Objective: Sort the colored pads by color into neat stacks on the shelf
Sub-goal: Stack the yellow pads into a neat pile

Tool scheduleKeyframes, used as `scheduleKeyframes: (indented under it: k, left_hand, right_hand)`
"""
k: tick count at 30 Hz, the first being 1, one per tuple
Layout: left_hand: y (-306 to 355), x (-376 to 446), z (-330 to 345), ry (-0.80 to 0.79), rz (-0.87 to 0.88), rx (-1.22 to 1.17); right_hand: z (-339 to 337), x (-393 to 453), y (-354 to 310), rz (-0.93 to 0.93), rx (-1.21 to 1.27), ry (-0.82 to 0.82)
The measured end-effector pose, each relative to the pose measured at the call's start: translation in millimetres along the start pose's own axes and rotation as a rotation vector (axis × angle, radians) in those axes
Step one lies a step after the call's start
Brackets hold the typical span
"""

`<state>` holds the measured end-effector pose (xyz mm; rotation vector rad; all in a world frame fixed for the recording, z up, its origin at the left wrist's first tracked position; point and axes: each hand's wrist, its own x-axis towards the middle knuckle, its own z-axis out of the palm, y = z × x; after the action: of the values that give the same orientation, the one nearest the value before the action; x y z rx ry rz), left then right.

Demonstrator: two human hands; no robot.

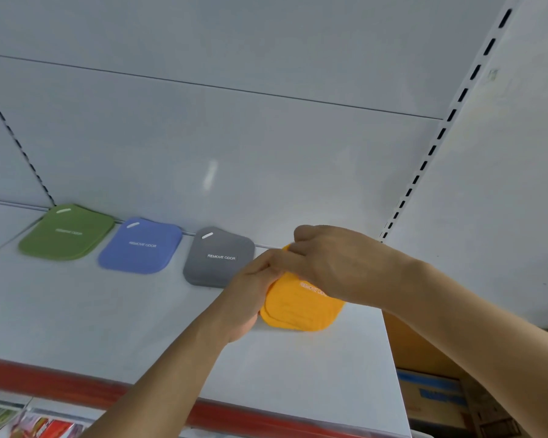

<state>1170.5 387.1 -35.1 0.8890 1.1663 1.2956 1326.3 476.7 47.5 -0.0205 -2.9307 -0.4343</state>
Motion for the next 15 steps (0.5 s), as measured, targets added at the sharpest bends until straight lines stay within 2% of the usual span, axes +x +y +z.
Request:
scheduleKeyframes:
  k: [5,7,9,11,12,14,15]
  left_hand:
    - [-4,-9,0,-0.006,0.095,0.196]
    - [-7,-10,-2,0.011,0.107,0.197]
    - [-9,-11,-3,0.037,0.130,0.196]
    - [-10,-11,-2,0.063,0.171,0.212]
    - [-10,-11,-2,0.073,0.188,0.215]
    - [-12,-10,-2,0.072,0.217,0.218]
    - [-14,-9,-2,0.060,0.227,0.228]
  right_hand:
    - [31,-18,-8,0.411,0.142,0.278]
    - [43,-30,-16,0.586,0.174,0.304]
    - [52,-42,-23,0.800,0.272,0.259]
    - [59,-53,-33,1.053,0.507,0.244]
    - [62,-58,-38,1.154,0.711,0.283]
    - [71,-66,-48,1.214,1.222,0.411]
    - [76,-66,-53,1.203,1.384,0.457]
